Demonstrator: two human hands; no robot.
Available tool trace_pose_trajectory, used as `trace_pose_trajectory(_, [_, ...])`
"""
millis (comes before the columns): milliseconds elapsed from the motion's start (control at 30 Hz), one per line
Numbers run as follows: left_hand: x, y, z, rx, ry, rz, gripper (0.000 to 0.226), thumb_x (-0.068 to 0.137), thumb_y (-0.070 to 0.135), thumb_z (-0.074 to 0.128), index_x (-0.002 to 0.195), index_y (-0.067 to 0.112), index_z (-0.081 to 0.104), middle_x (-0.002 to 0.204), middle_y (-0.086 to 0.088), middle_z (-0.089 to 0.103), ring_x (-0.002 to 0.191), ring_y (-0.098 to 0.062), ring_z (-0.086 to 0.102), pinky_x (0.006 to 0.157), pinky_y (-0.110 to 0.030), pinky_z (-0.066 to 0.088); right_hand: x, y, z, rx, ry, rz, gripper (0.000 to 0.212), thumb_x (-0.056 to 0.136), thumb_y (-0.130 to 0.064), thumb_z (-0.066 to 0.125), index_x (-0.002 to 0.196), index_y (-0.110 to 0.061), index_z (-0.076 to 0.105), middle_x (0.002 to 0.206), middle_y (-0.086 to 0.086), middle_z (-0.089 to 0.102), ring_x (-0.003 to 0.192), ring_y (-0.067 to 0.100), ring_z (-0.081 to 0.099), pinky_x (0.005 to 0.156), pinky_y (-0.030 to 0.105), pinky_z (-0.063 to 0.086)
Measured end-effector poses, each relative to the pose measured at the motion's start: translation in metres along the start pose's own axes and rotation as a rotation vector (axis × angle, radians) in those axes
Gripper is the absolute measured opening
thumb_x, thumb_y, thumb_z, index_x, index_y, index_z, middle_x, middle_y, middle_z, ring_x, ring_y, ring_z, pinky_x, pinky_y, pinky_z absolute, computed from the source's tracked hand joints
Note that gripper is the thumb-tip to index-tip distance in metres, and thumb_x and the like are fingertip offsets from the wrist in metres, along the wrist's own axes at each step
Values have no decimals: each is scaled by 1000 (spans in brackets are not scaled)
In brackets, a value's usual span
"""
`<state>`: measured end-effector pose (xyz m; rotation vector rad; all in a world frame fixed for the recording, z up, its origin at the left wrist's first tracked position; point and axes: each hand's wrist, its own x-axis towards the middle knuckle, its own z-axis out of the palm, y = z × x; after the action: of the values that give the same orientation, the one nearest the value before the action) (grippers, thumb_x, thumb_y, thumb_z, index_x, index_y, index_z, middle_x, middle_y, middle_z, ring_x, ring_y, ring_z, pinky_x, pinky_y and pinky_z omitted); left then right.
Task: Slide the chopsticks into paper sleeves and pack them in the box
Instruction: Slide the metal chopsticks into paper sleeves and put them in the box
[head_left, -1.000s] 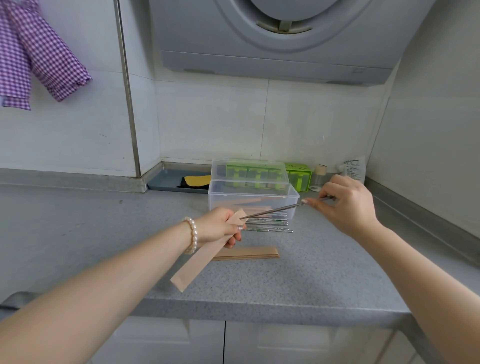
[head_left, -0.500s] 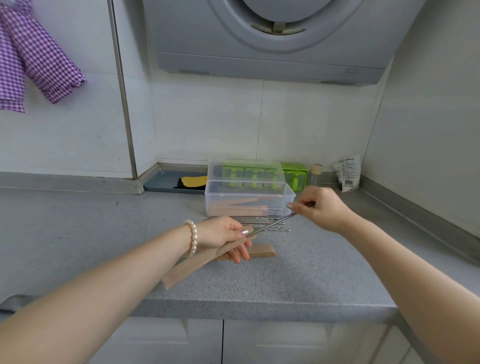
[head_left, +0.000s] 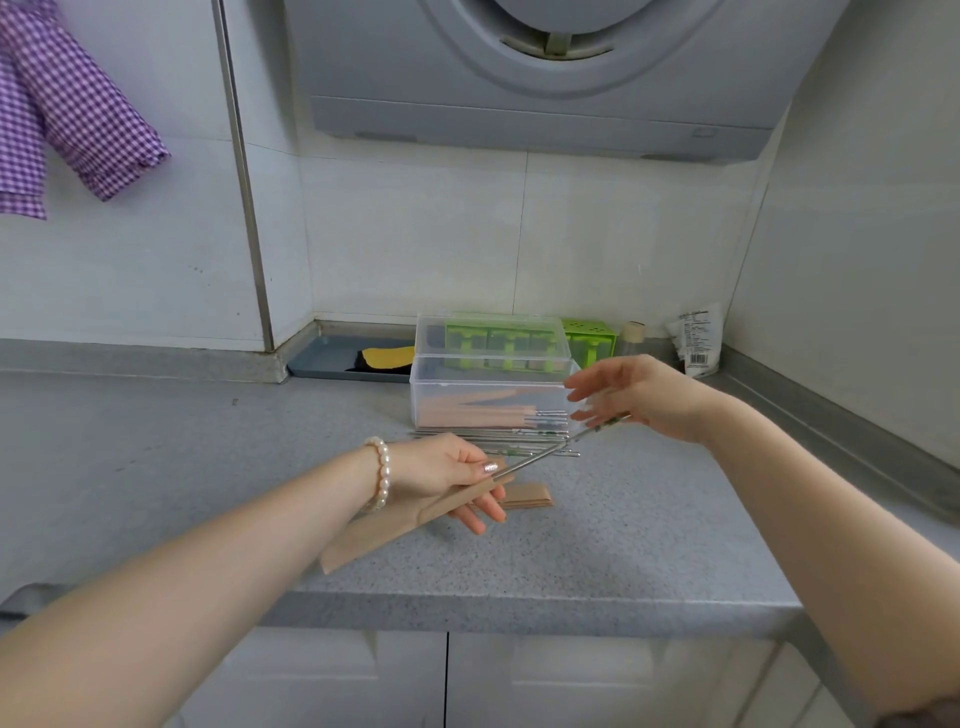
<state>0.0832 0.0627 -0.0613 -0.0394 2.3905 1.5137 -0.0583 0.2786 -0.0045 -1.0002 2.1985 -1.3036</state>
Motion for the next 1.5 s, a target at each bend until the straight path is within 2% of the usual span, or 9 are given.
trace_pose_trajectory(133, [0,6,3,-40,-4,33,31,99,26,37,94,4,58,92,-8,72,76,-22,70,82,-36,54,-3,4,-15,-66,10,96,22,80,5,64,99,-5,66,93,12,67,70,16,64,64,24,57])
trace_pose_trajectory(267, [-1,15,8,-47,25,61,29,100,27,35,92,6,54,94,-9,71,70,-18,71,75,-32,54,-1,16,-15,261,180,132,4,83,0,62,81,-4,64,71,10,65,50,10,61,48,18,51])
trace_pose_trajectory(433, [0,23,18,-44,38,49,24,101,25,33,81,10,36,93,-7,71,63,-18,70,46,-23,41,4,21,-1,458,253,152,11,86,4,56,76,-2,59,54,8,65,47,14,63,44,20,52])
trace_pose_trajectory(667, [4,21,18,-31,160,13,23,101,25,30,86,10,38,88,-4,71,62,-19,70,57,-29,42,9,15,25,532,277,146,15,89,-9,59,97,3,58,68,15,68,50,17,65,47,23,54])
trace_pose_trajectory(767, [5,18,16,-33,198,-5,23,101,26,31,86,10,41,86,-3,71,64,-21,70,64,-32,45,8,9,36,508,205,193,30,94,-31,50,107,-5,56,83,17,68,58,21,66,51,26,54])
trace_pose_trajectory(867, [6,15,14,-18,224,-17,23,100,26,32,87,11,42,91,-4,72,69,-25,70,68,-34,47,5,7,40,446,122,237,37,95,-41,44,112,-11,57,74,9,67,55,18,58,48,24,48])
trace_pose_trajectory(1267, [9,14,10,-78,217,-13,22,101,24,32,86,10,41,108,-20,68,66,-21,70,57,-23,52,0,11,39,326,-161,217,31,96,-34,43,122,-21,54,58,5,64,44,13,51,41,21,35])
trace_pose_trajectory(1400, [10,12,1,-113,237,-11,23,100,29,33,87,13,42,89,-11,73,53,-24,68,51,-29,48,20,22,31,367,175,135,28,94,-20,52,120,-12,58,64,7,65,44,13,53,41,21,41])
trace_pose_trajectory(1500, [11,4,-5,-96,339,-25,23,100,25,34,89,8,43,71,-11,69,37,-16,57,42,-26,48,37,46,28,119,453,195,22,88,-12,61,106,0,64,66,6,63,50,13,52,46,21,44])
